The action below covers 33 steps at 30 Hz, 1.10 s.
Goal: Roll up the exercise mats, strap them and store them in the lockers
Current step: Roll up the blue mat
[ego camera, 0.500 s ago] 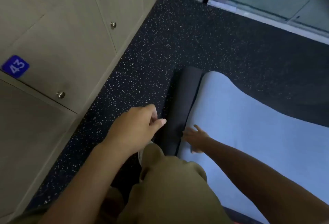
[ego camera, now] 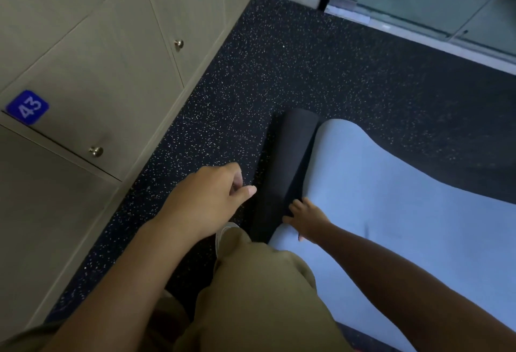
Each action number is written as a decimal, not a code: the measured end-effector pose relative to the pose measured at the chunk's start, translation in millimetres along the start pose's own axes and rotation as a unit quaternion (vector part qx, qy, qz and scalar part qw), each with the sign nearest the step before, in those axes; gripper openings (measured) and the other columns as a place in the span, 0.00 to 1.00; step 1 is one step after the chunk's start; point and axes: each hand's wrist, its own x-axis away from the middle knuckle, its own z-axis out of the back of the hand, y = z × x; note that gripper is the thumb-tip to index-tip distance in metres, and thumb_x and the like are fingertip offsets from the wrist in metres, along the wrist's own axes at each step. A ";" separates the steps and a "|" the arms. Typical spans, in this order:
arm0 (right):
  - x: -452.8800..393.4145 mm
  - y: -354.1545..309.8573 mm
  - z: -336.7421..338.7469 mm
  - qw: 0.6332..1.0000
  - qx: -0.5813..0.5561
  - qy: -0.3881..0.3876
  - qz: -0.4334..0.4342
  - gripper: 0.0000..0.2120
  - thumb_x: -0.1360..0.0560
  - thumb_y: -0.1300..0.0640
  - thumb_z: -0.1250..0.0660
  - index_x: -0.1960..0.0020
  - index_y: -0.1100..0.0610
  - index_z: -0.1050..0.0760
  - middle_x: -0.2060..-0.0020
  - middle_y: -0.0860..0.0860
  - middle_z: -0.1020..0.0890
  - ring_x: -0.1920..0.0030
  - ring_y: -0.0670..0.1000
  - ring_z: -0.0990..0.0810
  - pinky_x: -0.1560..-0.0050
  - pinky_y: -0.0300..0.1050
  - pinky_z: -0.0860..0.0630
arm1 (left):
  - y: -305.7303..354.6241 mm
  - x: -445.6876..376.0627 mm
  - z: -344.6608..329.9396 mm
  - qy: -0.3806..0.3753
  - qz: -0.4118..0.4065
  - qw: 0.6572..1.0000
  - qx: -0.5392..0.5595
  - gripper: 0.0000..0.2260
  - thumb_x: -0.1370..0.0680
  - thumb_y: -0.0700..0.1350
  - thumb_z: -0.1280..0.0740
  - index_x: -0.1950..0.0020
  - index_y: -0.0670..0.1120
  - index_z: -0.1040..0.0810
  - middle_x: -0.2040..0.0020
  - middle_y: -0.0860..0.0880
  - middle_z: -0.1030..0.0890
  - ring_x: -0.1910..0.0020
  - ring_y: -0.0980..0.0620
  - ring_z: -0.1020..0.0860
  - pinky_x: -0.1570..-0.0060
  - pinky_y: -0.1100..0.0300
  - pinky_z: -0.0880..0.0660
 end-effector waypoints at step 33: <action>485.8 131.6 39.5 0.826 -0.189 0.527 -0.067 0.23 0.31 0.64 0.21 0.46 0.53 0.31 0.33 0.56 0.25 0.54 0.53 0.19 0.58 0.45 0.21 | 318.0 34.4 -65.6 0.050 -0.218 0.974 0.015 0.33 0.19 0.47 0.29 0.19 0.61 0.41 0.19 0.53 0.43 0.31 0.44 0.26 0.33 0.44 0.26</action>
